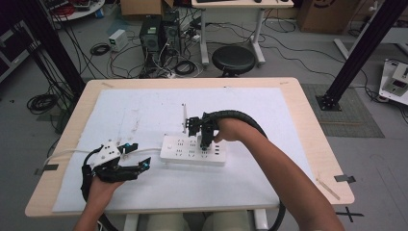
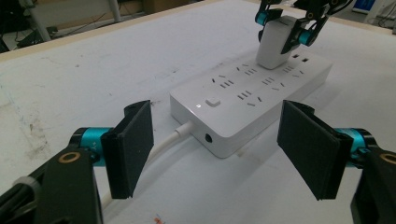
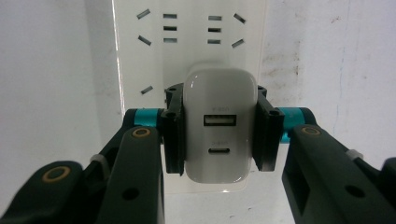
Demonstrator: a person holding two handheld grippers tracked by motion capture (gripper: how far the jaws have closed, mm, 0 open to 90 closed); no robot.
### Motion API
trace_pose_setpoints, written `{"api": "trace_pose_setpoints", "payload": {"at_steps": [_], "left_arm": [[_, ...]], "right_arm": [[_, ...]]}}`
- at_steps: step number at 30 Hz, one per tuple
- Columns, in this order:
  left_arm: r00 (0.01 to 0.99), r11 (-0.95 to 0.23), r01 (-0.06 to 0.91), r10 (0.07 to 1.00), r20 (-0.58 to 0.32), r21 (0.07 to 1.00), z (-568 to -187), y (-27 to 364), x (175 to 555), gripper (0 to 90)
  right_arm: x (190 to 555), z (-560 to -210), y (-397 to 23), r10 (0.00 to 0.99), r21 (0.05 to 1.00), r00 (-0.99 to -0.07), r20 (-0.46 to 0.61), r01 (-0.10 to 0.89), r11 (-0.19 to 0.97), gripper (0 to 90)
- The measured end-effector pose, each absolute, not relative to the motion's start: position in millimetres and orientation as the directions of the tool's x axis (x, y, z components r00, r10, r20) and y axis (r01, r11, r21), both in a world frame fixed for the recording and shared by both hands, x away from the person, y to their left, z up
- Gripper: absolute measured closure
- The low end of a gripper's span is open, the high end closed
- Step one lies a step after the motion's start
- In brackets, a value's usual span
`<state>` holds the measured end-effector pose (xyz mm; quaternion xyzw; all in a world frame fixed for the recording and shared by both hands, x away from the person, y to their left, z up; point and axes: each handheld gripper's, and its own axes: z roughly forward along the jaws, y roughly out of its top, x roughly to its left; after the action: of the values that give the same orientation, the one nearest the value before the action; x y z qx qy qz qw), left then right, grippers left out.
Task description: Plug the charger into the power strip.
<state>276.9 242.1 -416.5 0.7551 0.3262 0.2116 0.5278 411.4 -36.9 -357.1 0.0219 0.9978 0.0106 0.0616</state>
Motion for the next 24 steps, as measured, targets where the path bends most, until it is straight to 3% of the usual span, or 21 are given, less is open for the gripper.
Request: {"api": "trace_pose_setpoints", "payload": {"at_steps": [14, 24], "left_arm": [[0.698, -0.228, 0.268, 0.716, -0.025, 0.936, -417.7, 240.4, 278.2, 27.0], [0.698, -0.224, 0.269, 0.715, -0.029, 0.937, -418.7, 239.2, 276.9, 27.0]], "right_arm": [[415.6, -360.0, -36.8, 0.063, 0.016, -0.993, -0.097, 0.062, 0.998, 64.2], [415.7, -362.6, -44.4, 0.092, 0.086, -0.992, -0.089, 0.084, 0.993, 63.9]]}}
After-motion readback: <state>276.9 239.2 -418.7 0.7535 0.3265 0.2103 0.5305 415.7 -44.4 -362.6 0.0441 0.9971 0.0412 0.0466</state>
